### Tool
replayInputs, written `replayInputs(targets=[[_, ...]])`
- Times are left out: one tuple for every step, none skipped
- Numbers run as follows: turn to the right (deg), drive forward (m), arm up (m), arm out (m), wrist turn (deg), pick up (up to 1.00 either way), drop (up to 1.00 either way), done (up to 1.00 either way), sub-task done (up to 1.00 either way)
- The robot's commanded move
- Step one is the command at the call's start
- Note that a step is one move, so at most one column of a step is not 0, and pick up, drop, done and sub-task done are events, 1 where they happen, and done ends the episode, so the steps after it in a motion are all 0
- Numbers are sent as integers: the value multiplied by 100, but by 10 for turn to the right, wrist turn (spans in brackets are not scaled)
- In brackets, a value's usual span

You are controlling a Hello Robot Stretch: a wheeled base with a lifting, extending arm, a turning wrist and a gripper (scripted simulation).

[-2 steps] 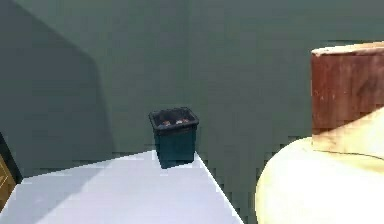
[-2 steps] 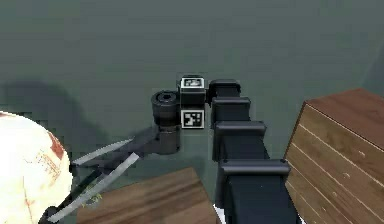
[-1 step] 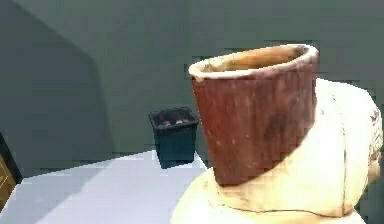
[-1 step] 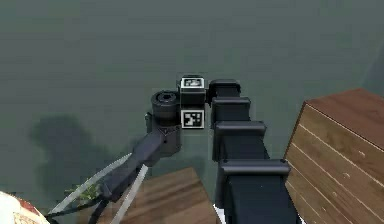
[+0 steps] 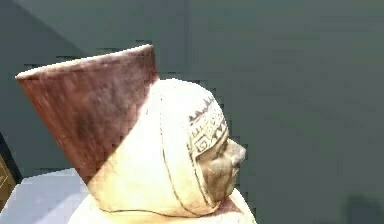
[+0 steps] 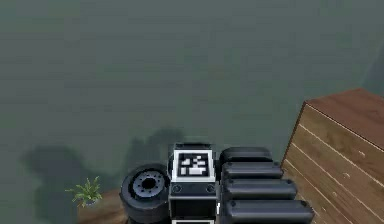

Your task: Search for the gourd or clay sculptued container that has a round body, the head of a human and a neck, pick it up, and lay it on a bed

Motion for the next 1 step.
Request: replayInputs(targets=[[-450, 0, 0, 0, 0, 0, 0, 0, 0]])
